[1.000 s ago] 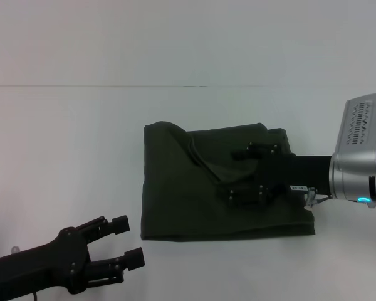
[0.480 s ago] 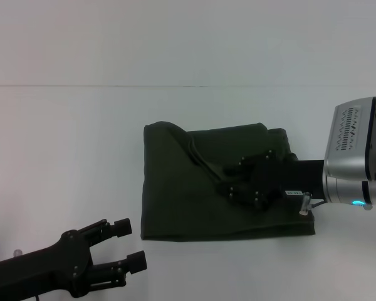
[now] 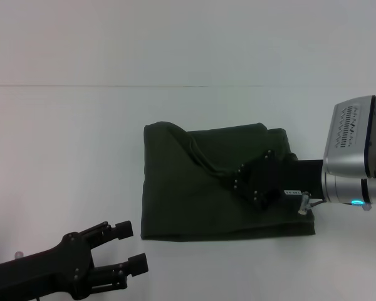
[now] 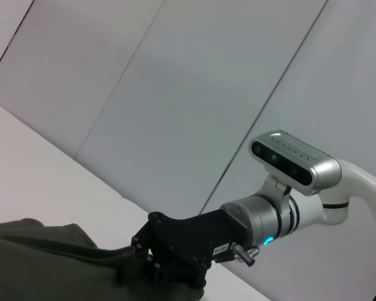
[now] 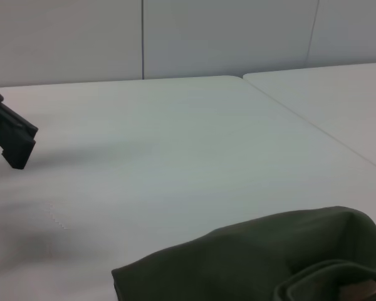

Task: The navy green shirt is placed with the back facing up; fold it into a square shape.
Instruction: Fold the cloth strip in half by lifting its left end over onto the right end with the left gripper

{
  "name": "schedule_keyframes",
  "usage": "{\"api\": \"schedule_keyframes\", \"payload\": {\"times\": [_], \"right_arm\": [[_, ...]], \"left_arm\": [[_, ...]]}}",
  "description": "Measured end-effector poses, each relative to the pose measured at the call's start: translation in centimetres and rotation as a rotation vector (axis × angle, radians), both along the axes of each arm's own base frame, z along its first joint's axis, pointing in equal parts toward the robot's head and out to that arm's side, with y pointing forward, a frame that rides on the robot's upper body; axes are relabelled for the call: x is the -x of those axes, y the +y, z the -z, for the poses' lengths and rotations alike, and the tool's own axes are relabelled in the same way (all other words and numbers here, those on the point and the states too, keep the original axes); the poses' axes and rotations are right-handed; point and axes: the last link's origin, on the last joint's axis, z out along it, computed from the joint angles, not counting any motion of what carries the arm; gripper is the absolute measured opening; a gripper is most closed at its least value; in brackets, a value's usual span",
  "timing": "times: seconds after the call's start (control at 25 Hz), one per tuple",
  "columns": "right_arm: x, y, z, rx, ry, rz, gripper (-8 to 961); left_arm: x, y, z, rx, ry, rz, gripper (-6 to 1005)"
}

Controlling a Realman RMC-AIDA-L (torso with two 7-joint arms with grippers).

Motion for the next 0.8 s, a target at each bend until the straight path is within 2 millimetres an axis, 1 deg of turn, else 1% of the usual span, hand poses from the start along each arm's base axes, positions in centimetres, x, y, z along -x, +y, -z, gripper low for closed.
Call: {"api": "schedule_keyframes", "payload": {"times": [0.12,0.28,0.52,0.8], "right_arm": [[0.08,0.07,-0.09,-0.004,0.01,0.005,125],[0.32,0.16,-0.54,-0.025,0.066,0.025,36],[0.44,0.2,-0.97,-0.04,0.108,0.038,35],[0.22,0.0,-0.6,-0.03,0.103,0.048,35]], "left_arm": [[-0.07,0.04,0.03,0.002,0.0,0.003,939],[-0.11,0.01,0.02,0.003,-0.003,0.005,938],[-0.08,-0.07,0.01,0.003,-0.004,0.005,937],[-0.05,-0.11,0.1,0.006,-0.003,0.003,938]]}}
